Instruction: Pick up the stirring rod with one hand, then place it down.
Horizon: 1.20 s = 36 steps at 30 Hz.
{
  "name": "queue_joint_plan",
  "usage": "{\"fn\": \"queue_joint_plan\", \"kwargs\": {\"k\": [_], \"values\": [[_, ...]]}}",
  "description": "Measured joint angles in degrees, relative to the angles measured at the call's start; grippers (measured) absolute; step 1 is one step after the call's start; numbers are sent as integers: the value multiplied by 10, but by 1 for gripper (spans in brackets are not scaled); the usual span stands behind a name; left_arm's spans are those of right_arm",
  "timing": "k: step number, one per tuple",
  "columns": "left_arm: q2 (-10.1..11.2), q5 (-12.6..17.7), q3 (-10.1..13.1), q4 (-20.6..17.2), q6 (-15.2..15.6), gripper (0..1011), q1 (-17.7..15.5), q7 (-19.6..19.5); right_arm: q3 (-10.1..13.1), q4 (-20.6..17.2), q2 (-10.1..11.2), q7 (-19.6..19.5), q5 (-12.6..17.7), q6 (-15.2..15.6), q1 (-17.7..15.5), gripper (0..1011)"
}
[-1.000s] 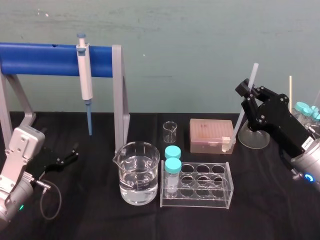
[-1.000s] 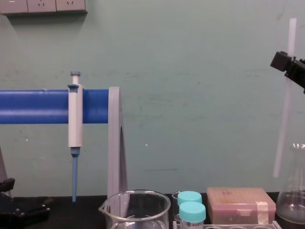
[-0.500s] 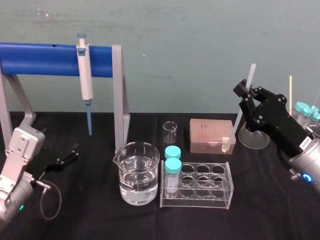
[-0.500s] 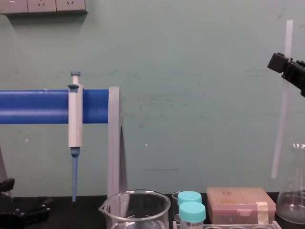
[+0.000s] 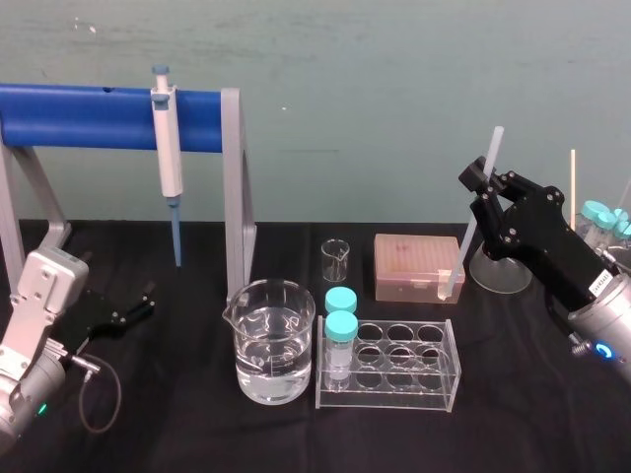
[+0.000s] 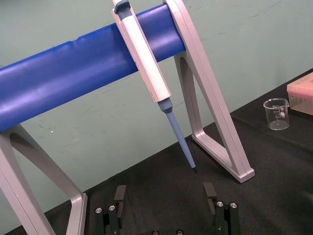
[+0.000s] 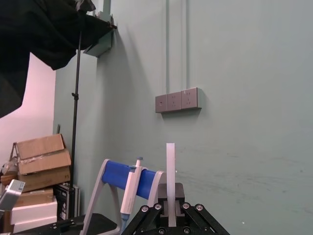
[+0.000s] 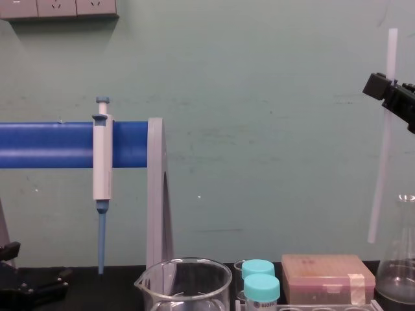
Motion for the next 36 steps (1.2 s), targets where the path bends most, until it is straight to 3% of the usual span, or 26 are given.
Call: {"fn": "queue_joint_plan", "kwargs": {"k": [11,16,20,36], "values": [[0,0,0,0,0,1000,0,0,-1,1,1,4,3,0,0,72],[0,0,0,0,0,1000,0,0,-11,18,14,49,36,15,4,72],[0,0,0,0,0,1000,0,0,-21,29,23,66,44,21,5,72],[0,0,0,0,0,1000,0,0,-38,62,31,55,32,25,7,72]]}}
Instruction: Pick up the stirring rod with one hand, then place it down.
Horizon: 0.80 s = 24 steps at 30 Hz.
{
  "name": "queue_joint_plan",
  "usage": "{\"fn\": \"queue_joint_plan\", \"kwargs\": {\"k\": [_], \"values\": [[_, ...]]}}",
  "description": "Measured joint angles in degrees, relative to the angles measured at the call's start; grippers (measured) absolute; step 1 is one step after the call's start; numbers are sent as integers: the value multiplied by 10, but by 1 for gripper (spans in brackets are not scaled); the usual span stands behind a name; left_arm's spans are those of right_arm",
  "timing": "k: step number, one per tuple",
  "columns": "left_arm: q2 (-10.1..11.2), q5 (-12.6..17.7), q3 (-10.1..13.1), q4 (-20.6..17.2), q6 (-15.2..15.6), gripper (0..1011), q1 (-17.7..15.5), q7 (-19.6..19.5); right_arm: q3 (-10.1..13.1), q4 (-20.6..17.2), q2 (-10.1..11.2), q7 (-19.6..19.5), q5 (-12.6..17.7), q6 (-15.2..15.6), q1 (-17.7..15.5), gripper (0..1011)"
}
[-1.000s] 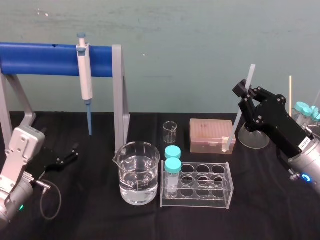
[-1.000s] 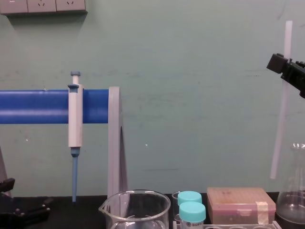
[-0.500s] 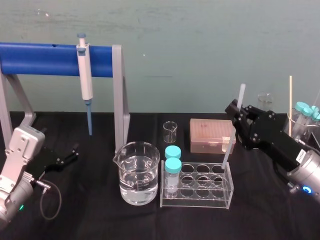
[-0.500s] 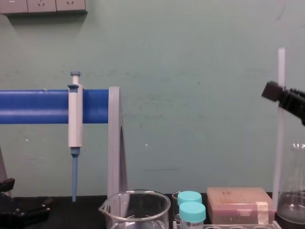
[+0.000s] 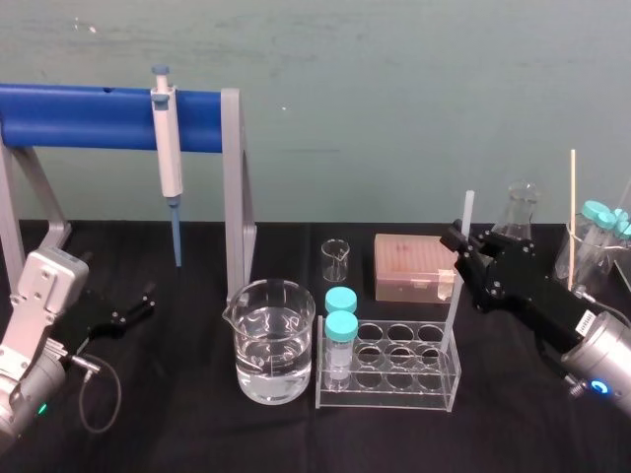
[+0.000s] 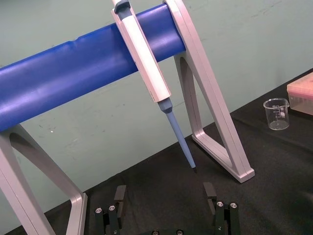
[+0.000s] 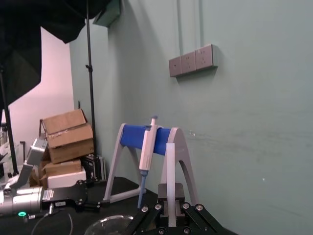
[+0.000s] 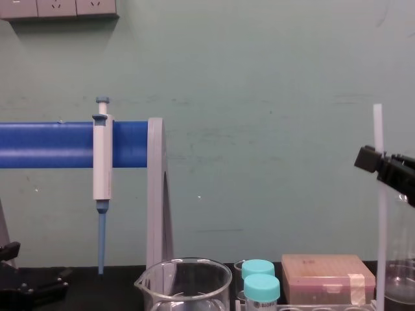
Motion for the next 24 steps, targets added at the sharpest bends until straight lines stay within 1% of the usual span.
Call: {"fn": "queue_joint_plan", "kwargs": {"k": [18,24], "values": [[0,0,0,0,0,1000,0,0,-23,50,-15,-2,-19,2,20,72],[0,0,0,0,0,1000,0,0,-29,72,-23,1,-29,-9,23,72]]}}
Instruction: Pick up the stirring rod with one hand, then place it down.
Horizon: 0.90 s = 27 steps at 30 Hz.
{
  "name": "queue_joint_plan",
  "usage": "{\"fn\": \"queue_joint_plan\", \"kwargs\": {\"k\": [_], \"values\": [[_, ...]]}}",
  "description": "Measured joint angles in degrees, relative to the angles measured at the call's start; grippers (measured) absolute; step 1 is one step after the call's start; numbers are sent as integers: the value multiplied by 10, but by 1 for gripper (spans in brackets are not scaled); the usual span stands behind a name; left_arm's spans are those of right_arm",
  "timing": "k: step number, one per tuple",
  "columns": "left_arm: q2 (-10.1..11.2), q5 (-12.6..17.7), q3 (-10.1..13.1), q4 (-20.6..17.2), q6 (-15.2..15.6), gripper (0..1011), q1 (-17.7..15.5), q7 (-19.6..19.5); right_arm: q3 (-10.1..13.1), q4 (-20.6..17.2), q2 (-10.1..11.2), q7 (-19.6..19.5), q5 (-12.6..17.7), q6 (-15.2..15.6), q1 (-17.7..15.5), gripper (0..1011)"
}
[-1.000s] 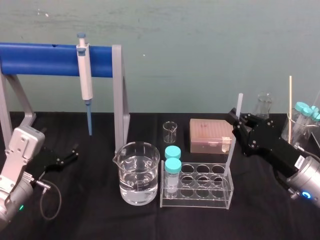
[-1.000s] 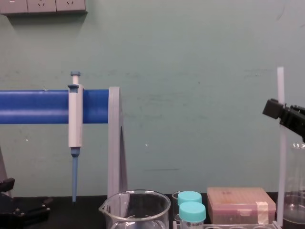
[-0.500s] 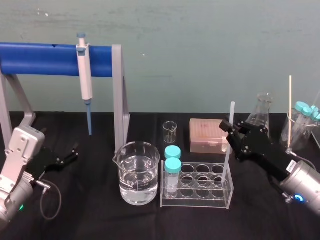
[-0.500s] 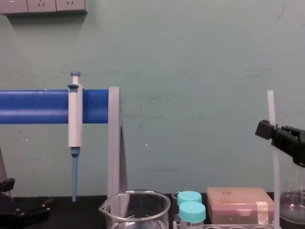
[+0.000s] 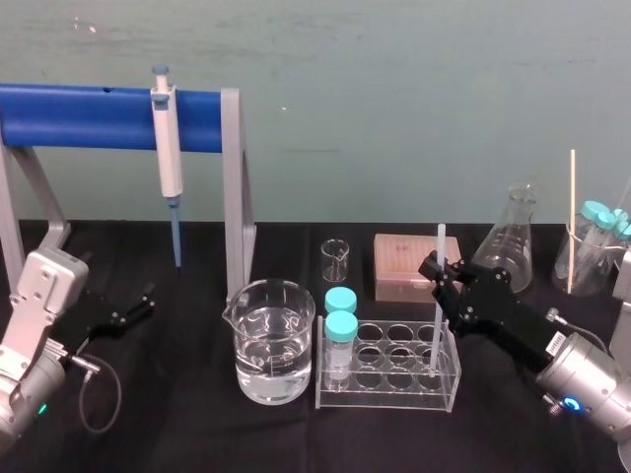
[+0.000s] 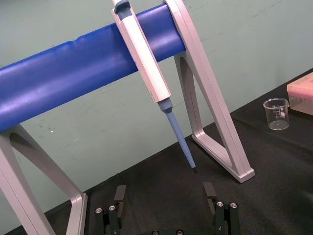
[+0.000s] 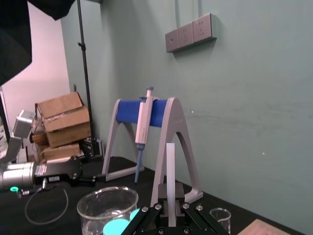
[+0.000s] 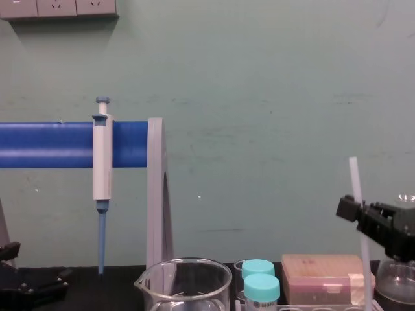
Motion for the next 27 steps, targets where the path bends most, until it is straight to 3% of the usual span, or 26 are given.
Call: {"fn": "queue_joint_plan", "kwargs": {"k": [13,27], "values": [[0,0,0,0,0,1000,0,0,-8,30,-11,-5,-29,-16,-1,72],[0,0,0,0,0,1000,0,0,-6,32,-13,-18,-44,-18,-7,72]]}}
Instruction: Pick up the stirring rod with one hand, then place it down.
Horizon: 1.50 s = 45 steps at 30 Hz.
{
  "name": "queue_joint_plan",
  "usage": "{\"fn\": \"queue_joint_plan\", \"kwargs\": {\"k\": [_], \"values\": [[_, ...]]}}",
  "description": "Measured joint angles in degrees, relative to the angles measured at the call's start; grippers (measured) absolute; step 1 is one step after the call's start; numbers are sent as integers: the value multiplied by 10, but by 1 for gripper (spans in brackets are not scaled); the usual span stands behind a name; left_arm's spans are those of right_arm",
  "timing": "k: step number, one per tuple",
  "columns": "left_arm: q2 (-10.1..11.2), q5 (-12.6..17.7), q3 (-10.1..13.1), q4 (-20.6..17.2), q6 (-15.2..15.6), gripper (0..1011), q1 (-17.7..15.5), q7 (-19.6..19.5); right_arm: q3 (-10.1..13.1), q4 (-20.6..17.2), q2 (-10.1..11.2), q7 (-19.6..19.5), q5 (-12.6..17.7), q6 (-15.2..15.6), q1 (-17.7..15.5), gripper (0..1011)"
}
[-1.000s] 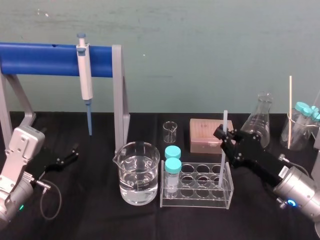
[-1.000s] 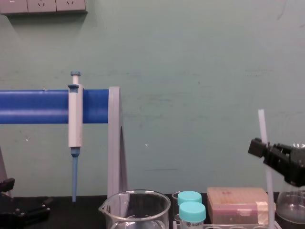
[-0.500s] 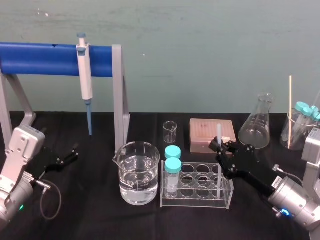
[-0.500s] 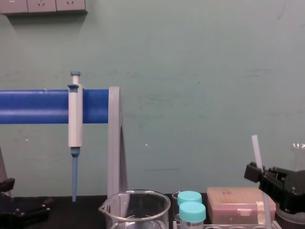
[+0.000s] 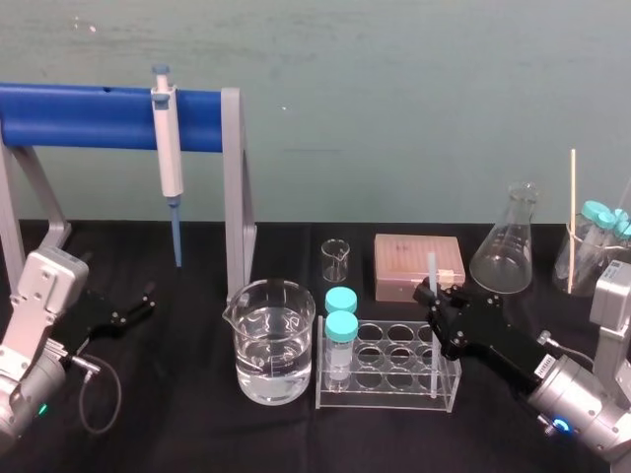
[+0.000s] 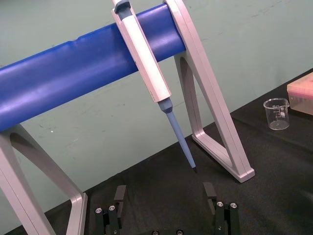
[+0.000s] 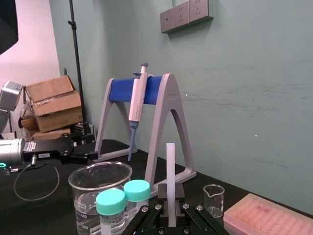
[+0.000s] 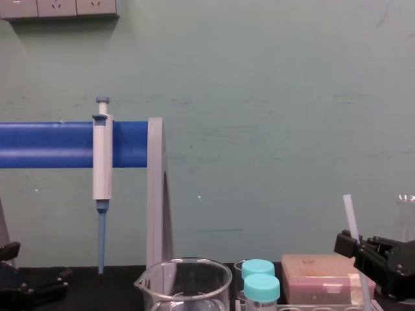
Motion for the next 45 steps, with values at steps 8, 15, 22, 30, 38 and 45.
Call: {"fn": "queue_joint_plan", "kwargs": {"k": [8,15,22,30,38,45], "values": [[0,0,0,0,0,1000,0,0,0,0,0,1,1,0,0,137],[0,0,0,0,0,1000,0,0,0,0,1,2,2,0,1,329],[0,0,0,0,0,1000,0,0,0,0,1,2,2,0,1,556],[0,0,0,0,0,1000,0,0,0,0,1,3,3,0,1,810],[0,0,0,0,0,1000,0,0,31,-26,-4,-91,-41,3,-12,1003],[0,0,0,0,0,1000,0,0,65,-41,-20,-237,-105,75,-36,1003]]}}
